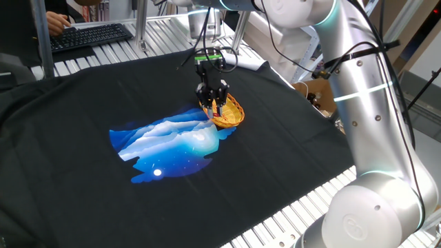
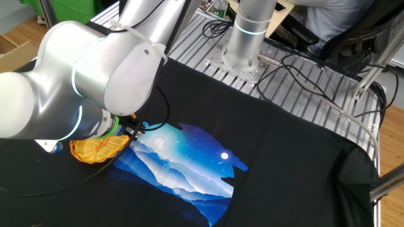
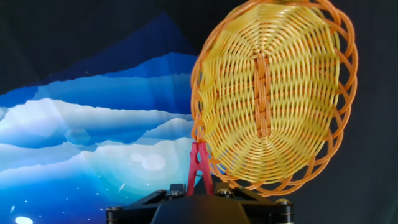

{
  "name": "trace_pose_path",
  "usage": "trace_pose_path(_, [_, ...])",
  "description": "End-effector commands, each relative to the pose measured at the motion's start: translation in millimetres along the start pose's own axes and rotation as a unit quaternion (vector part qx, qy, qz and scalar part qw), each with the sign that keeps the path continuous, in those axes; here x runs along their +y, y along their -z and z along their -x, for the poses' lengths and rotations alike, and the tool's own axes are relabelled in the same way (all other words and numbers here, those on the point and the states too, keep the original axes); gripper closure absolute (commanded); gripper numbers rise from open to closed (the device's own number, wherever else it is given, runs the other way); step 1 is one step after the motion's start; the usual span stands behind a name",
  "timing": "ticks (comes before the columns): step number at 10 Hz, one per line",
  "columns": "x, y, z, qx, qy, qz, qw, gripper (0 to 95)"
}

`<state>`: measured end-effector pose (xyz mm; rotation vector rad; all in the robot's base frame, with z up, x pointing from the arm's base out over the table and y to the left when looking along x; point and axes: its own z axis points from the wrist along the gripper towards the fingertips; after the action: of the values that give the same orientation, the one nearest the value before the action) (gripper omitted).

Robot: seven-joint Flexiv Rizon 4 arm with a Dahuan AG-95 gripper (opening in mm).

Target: Use a clamp

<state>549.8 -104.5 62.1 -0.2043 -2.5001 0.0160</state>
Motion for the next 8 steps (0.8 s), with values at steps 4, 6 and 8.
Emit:
trace_pose_path(4, [2.2, 7.4, -5.3, 0.001, -0.010, 0.003, 0.9999, 19.0])
trace_pose_path(6, [3.7, 14.3, -11.0, -0.005, -0.002, 0.008, 1.0000, 38.0])
trace_pose_path(8, [12.3, 26.1, -21.4, -0.036, -0.007, 0.013, 0.9993, 57.0])
